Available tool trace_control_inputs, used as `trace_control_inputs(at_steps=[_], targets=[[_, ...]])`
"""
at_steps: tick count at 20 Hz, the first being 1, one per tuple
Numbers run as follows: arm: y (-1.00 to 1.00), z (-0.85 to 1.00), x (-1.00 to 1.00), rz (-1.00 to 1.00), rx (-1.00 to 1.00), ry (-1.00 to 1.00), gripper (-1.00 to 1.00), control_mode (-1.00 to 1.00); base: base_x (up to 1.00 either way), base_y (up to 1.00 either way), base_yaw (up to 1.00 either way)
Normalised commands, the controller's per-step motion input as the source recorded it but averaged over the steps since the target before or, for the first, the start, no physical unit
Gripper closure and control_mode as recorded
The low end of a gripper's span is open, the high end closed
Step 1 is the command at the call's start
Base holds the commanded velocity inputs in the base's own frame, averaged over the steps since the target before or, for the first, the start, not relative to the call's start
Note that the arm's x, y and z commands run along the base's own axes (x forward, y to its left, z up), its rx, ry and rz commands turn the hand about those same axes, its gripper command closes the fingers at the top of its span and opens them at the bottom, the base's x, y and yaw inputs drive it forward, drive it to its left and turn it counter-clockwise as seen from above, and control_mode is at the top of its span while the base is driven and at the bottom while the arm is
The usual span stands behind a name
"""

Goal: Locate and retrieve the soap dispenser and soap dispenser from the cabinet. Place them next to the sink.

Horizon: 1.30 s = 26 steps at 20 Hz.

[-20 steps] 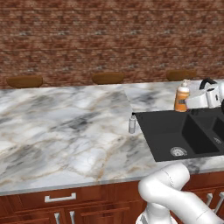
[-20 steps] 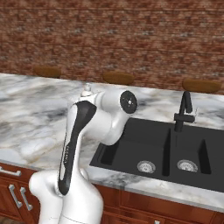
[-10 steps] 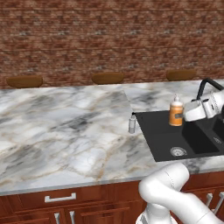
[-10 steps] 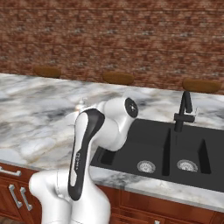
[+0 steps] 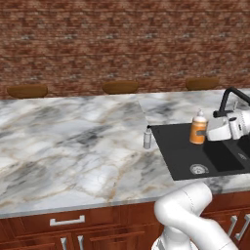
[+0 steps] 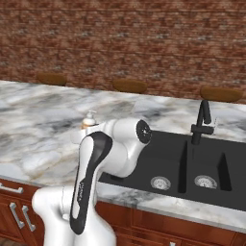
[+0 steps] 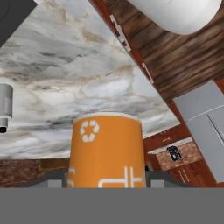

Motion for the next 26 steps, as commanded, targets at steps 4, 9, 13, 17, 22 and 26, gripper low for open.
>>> trace_control_inputs(at_steps=[4,9,13,17,22,26], targets=[[-0.03,-0.48,0.00,0.28,-0.08,-0.46,1.00,-1.00,0.00,0.00,0.00],[-0.07,-0.39,0.07,0.25,-0.12,-0.38,1.00,-1.00,0.00,0.00,0.00],[0.00,-0.08,0.65,0.16,-0.12,-0.12,1.00,-1.00,0.00,0.00,0.00],[-0.10,-0.28,0.44,0.29,-0.10,-0.26,1.00,-1.00,0.00,0.00,0.00],[-0.23,-0.34,0.31,0.30,-0.08,-0.32,1.00,-1.00,0.00,0.00,0.00],[-0.18,-0.32,0.16,0.33,-0.06,-0.42,1.00,-1.00,0.00,0.00,0.00]])
